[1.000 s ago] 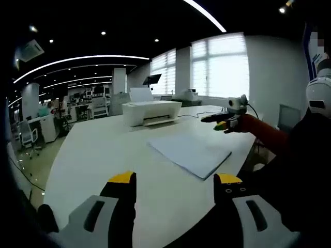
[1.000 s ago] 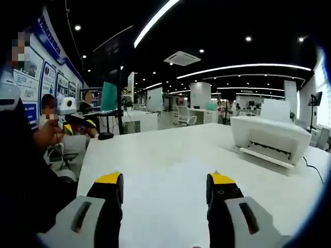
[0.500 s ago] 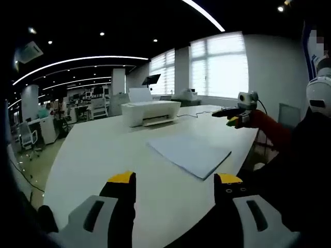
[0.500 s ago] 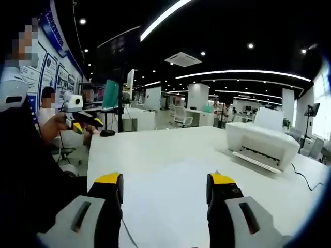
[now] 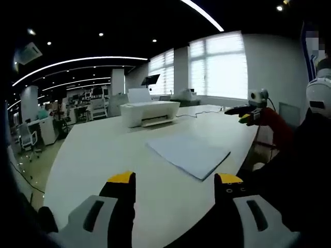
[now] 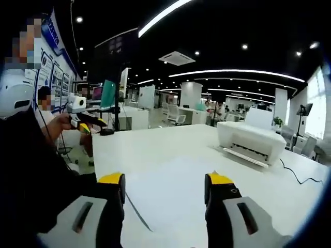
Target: Organize the stack of printing papers by aligning and flattening the scattered papers on the table
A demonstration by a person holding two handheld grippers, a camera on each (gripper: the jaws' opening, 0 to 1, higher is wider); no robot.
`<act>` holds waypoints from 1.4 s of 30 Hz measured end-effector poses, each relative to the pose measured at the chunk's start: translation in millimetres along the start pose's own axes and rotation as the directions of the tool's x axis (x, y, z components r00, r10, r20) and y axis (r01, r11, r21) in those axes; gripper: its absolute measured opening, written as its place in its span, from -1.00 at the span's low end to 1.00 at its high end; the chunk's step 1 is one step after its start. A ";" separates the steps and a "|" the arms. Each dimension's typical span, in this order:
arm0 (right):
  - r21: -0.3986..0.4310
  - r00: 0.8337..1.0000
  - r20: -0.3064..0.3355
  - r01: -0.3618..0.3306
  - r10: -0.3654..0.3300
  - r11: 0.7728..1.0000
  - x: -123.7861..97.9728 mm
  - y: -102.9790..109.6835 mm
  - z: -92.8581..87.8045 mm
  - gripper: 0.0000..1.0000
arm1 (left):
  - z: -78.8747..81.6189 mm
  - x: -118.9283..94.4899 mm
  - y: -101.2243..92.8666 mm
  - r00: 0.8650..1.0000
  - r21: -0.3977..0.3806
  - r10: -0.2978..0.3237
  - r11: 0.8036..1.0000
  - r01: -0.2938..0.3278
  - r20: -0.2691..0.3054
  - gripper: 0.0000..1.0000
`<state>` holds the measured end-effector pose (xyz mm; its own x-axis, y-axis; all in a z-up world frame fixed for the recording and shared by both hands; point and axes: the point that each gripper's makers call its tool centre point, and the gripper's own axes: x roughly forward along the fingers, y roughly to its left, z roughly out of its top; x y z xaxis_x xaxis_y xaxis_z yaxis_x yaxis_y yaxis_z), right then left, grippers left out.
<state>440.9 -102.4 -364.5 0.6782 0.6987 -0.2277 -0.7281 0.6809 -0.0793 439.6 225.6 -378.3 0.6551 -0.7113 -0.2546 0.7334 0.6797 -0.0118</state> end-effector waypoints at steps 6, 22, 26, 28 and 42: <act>0.012 1.000 0.005 0.013 -0.013 1.000 -12.5 4.2 1.5 0.13 | 1.2 -1.6 -2.2 1.000 0.008 0.000 1.000 0.000 -0.003 0.33; 0.048 0.996 0.031 0.087 -0.088 0.995 -56.4 19.6 0.2 0.07 | 8.7 -6.4 -5.9 1.000 0.029 0.003 1.000 -0.003 0.013 0.33; 0.050 0.994 0.039 0.103 -0.105 0.993 -65.3 27.3 2.1 0.09 | 12.1 -9.4 -7.9 1.000 0.037 0.008 0.999 -0.009 0.018 0.33; 0.034 0.993 0.054 0.105 -0.107 0.994 -66.4 31.6 7.0 0.08 | 13.8 -10.4 -9.3 1.000 0.041 0.009 0.999 -0.010 0.020 0.33; 0.026 0.986 0.122 0.108 -0.111 0.994 -67.1 34.8 20.1 0.04 | 20.0 -21.7 -13.6 0.999 0.076 0.023 0.997 -0.026 0.036 0.32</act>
<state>372.0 -121.2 -332.5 0.7618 0.6404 -0.0975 -0.6474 0.7581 -0.0784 419.0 228.2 -353.2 0.6780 -0.7014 -0.2199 0.7279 0.6823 0.0682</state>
